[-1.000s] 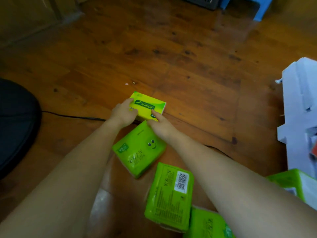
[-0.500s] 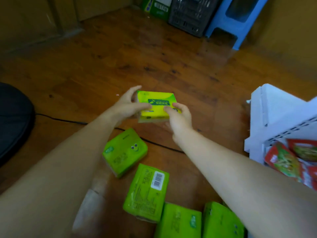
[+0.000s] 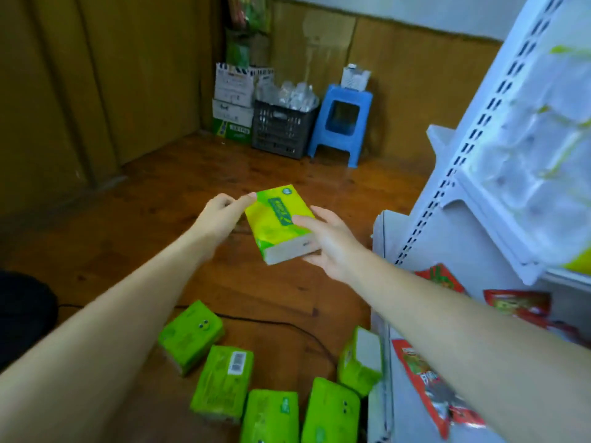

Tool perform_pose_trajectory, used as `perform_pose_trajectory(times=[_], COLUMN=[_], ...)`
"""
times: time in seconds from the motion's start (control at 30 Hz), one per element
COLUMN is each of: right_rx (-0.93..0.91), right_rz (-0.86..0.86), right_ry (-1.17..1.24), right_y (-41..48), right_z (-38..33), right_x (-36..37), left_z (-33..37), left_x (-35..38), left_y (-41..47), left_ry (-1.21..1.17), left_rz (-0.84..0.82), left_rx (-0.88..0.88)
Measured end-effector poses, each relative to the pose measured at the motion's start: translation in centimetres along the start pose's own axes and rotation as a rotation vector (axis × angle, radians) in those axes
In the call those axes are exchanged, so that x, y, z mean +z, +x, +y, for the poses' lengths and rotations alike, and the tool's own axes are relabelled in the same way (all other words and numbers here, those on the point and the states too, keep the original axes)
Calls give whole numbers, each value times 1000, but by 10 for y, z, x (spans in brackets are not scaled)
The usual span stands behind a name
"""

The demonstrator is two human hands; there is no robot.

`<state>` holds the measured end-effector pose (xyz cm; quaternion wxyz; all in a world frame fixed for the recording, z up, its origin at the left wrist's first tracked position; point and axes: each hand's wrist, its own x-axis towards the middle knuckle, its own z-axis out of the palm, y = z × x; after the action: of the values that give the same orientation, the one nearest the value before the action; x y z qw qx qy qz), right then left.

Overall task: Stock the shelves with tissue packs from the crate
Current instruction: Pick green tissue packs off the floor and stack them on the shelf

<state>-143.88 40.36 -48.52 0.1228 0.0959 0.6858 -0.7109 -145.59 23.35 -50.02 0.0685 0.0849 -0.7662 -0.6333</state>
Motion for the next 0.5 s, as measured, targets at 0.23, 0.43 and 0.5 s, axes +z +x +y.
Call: perform_pose_trajectory(times=[0.23, 0.43, 0.5], right_rx=[-178, -383, -461], right_rz=[4, 88, 42], right_ry=[-23, 283, 263], right_y=[-63, -112, -137], right_z=[-89, -166, -194], right_x=[-17, -55, -72], left_z=[118, 220, 255], left_x=[-12, 21, 44], left_y=[-44, -82, -98], left_ry=[-71, -186, -231], left_rz=[-183, 56, 137], left_rx=[87, 237, 291])
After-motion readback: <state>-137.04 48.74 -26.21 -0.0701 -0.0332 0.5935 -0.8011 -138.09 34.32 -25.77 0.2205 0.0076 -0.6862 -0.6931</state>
